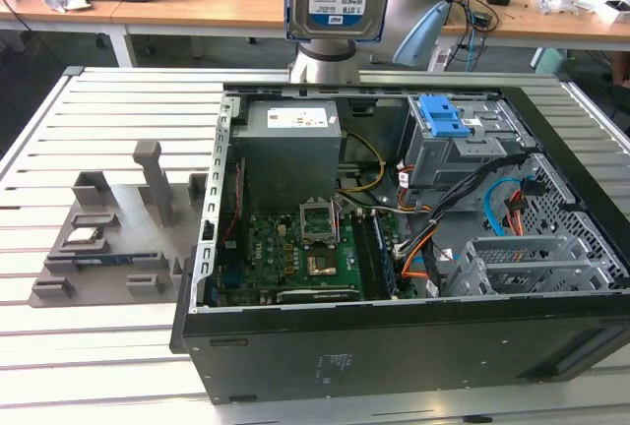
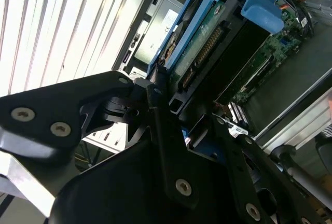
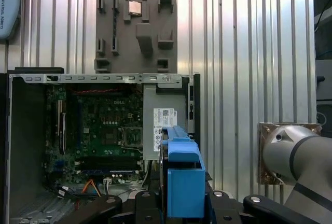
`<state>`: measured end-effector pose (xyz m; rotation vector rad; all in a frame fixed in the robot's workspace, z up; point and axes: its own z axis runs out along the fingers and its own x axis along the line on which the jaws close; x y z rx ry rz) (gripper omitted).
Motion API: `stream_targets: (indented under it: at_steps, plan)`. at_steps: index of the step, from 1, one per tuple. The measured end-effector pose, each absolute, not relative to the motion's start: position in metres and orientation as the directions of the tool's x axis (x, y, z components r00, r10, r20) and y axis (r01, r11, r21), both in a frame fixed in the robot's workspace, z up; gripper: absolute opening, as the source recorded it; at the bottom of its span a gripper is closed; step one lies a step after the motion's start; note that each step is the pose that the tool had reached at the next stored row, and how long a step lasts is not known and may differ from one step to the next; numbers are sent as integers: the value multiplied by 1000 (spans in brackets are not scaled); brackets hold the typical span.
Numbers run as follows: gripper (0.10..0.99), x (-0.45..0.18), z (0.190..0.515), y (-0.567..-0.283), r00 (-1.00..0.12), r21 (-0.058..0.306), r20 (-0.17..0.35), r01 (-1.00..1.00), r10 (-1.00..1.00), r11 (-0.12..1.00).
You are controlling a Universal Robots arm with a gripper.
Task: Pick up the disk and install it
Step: 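Pick up the disk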
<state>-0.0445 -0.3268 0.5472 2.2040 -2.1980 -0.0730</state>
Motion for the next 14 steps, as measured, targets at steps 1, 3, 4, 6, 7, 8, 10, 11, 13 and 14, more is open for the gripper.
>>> stream_targets:
  at_steps: [1,3,4,6,7,8,10,11,13,14]
  plan:
    - [365,-44,547,-327,2,53,-13,-999,-1000,-3]
    - [365,-41,545,-327,2,53,-13,-999,-1000,-3]
    - [365,-40,544,-327,2,53,-13,-999,-1000,-3]
    - [365,-38,543,-327,2,53,-13,-999,-1000,-3]
    - [365,-37,542,-327,2,53,-13,-999,-1000,-3]
    - [365,-37,541,-327,2,53,-13,-999,-1000,-3]
    - [365,-35,540,-327,2,53,-13,-999,-1000,-3]
    - [365,-34,539,-327,2,53,-13,-999,-1000,-3]
    - [365,-33,538,-327,2,53,-13,-999,-1000,-3]
    - [365,-32,537,-327,2,53,-13,-999,-1000,-3]
